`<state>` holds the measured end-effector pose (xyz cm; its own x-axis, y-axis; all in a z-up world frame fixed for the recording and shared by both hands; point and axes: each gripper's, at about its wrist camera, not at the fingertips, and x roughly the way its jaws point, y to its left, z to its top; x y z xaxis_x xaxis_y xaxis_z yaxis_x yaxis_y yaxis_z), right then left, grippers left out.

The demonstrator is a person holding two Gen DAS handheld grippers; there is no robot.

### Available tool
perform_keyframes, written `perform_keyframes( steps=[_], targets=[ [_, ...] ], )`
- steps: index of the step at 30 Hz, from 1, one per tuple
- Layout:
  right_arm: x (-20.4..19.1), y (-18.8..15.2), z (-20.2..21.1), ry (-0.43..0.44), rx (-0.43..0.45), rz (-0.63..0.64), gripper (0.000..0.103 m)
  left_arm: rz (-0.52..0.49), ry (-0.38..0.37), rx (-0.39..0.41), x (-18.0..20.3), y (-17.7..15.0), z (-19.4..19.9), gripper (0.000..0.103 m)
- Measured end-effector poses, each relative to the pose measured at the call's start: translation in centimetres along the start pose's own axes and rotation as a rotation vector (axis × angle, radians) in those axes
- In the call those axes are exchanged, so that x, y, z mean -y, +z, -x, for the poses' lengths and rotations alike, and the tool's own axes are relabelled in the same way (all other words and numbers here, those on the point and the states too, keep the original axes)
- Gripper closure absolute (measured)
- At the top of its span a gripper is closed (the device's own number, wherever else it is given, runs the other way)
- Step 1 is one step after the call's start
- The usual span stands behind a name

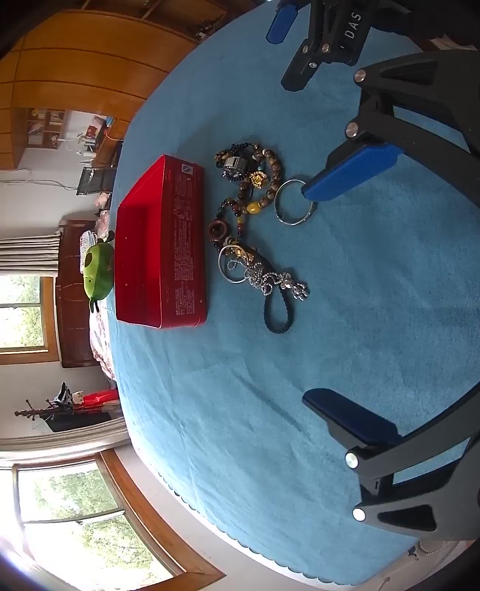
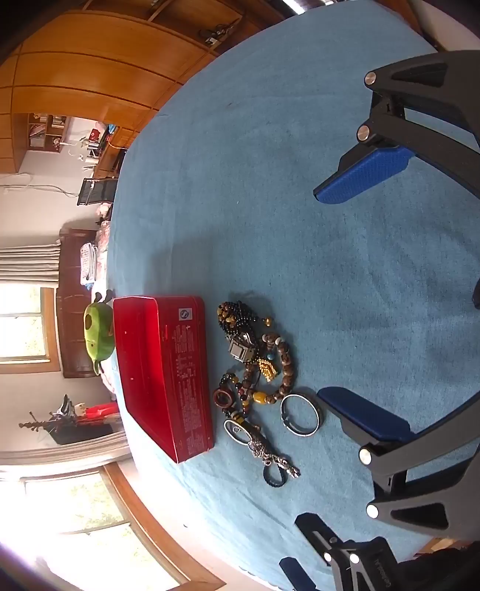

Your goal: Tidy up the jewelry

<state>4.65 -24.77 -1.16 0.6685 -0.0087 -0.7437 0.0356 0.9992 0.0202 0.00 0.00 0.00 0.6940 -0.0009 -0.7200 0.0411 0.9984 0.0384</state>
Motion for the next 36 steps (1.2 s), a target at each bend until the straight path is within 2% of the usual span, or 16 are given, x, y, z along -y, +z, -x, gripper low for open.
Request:
perform_keyframes(
  steps=[12,14,36],
  targets=[
    [-0.1,-0.1,0.0,0.002,0.001,-0.002,0.004,0.005,0.028,0.003,1.0,0.3,0.3,0.003],
    [-0.1,0.0,-0.1,0.003,0.001,-0.002,0.004,0.009,-0.008,0.006,0.0,-0.1,-0.1,0.003],
    [-0.2,-0.2,-0.2,0.011,0.000,0.000,0.004,0.010,-0.009,0.002,-0.2,0.1,-0.2,0.003]
  ],
)
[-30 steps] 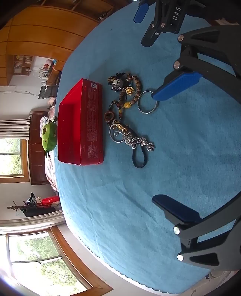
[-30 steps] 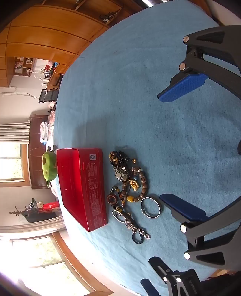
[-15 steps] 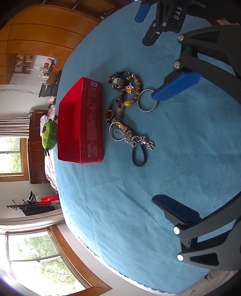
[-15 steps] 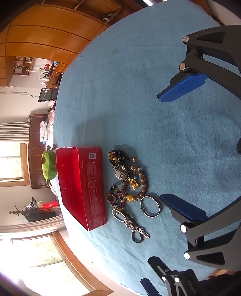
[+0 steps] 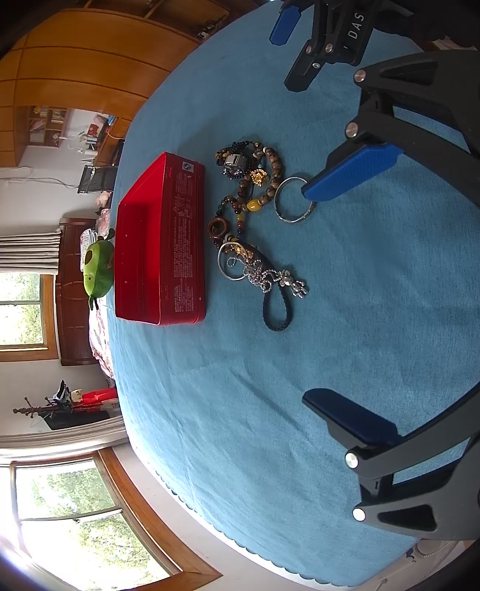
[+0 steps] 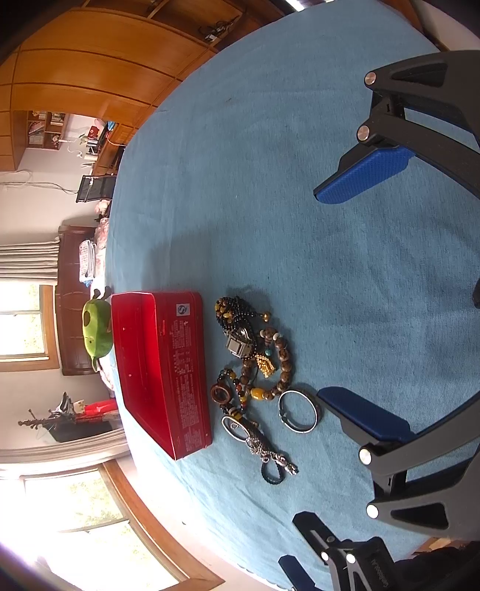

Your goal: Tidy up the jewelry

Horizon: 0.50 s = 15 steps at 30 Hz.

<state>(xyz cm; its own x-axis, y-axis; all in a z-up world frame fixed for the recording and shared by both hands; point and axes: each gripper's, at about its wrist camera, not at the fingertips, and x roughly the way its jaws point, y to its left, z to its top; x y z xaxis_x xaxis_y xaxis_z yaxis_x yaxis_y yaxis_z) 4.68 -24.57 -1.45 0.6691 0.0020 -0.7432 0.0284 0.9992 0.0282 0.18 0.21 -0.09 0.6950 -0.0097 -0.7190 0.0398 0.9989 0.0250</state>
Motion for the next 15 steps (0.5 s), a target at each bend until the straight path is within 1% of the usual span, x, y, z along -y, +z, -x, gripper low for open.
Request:
perform_keyframes(
  steps=[15],
  targets=[
    [0.01,-0.01,-0.06,0.001,-0.001,0.000,0.004,0.001,0.000,-0.001,-0.14,0.07,-0.05,0.003]
  ],
)
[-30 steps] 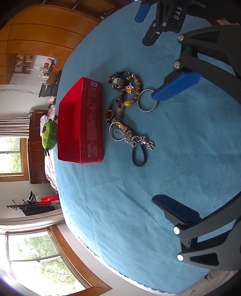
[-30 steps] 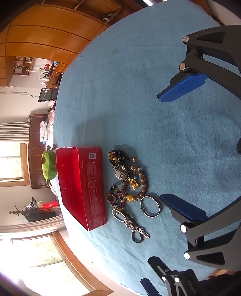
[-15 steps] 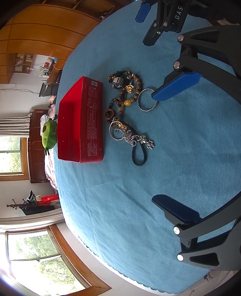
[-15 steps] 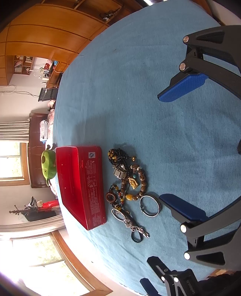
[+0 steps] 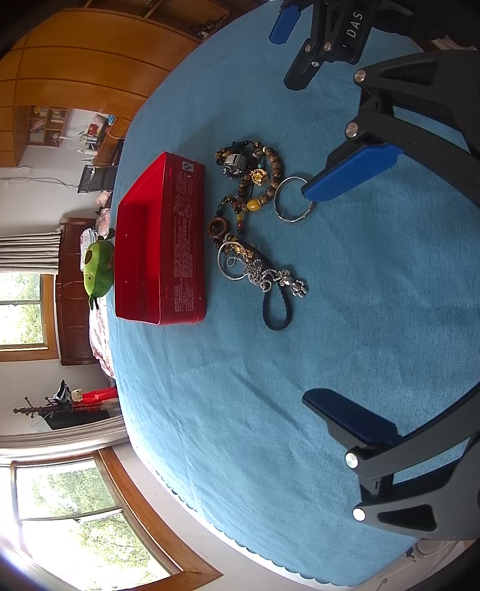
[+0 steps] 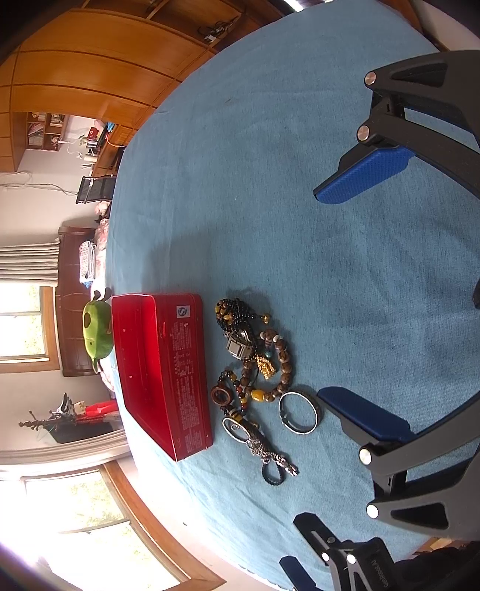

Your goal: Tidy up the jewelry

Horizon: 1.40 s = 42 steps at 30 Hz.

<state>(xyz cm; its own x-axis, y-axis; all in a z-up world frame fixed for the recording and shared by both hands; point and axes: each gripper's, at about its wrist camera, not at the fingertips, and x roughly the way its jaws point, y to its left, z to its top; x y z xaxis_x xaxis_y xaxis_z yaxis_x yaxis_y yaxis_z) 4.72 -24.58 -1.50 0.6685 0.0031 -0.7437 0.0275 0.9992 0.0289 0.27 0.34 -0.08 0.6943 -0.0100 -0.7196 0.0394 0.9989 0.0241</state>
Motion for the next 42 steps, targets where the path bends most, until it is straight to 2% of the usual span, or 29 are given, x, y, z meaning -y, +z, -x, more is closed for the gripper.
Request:
perform_keyframes(
  steps=[42],
  targets=[
    [0.07,0.15,-0.15,0.024,-0.002,0.008,0.004,0.001,0.000,-0.001,-0.26,0.09,0.04,0.003]
  ],
)
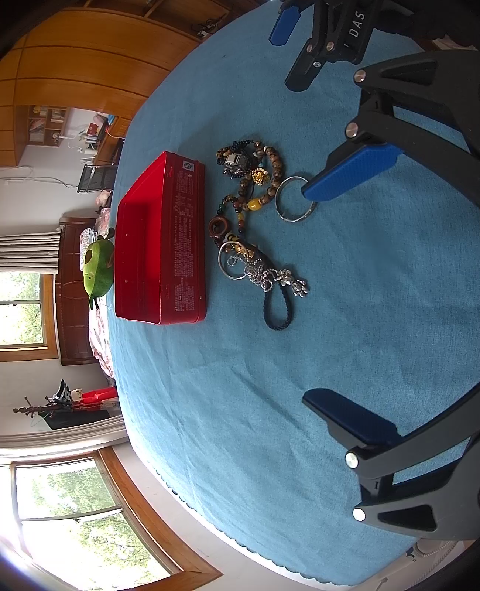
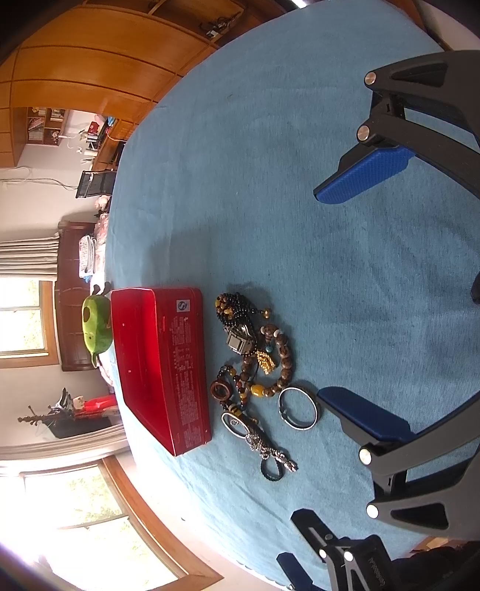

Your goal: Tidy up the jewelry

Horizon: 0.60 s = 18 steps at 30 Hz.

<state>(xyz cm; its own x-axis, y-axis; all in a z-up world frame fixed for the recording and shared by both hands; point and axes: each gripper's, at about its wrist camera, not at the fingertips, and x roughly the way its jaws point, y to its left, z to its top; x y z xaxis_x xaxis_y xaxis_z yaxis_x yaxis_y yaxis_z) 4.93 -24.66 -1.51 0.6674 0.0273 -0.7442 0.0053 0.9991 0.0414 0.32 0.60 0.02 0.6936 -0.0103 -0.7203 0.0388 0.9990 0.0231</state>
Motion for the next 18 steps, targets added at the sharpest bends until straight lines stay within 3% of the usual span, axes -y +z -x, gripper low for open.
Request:
perform_keyframes(
  steps=[7,14,18],
  targets=[
    [-0.1,0.1,-0.1,0.036,0.000,0.013,0.004,0.020,-0.009,-0.001,-0.9,0.1,-0.3,0.003],
    [-0.5,1.0,-1.1,0.160,-0.036,0.042,0.004,0.050,-0.077,-0.014,-2.7,1.5,-1.2,0.003],
    [-0.3,1.9,-2.4,0.255,-0.089,0.025,0.013,0.046,-0.053,-0.035,-3.6,2.8,-2.3,0.003]
  ],
)
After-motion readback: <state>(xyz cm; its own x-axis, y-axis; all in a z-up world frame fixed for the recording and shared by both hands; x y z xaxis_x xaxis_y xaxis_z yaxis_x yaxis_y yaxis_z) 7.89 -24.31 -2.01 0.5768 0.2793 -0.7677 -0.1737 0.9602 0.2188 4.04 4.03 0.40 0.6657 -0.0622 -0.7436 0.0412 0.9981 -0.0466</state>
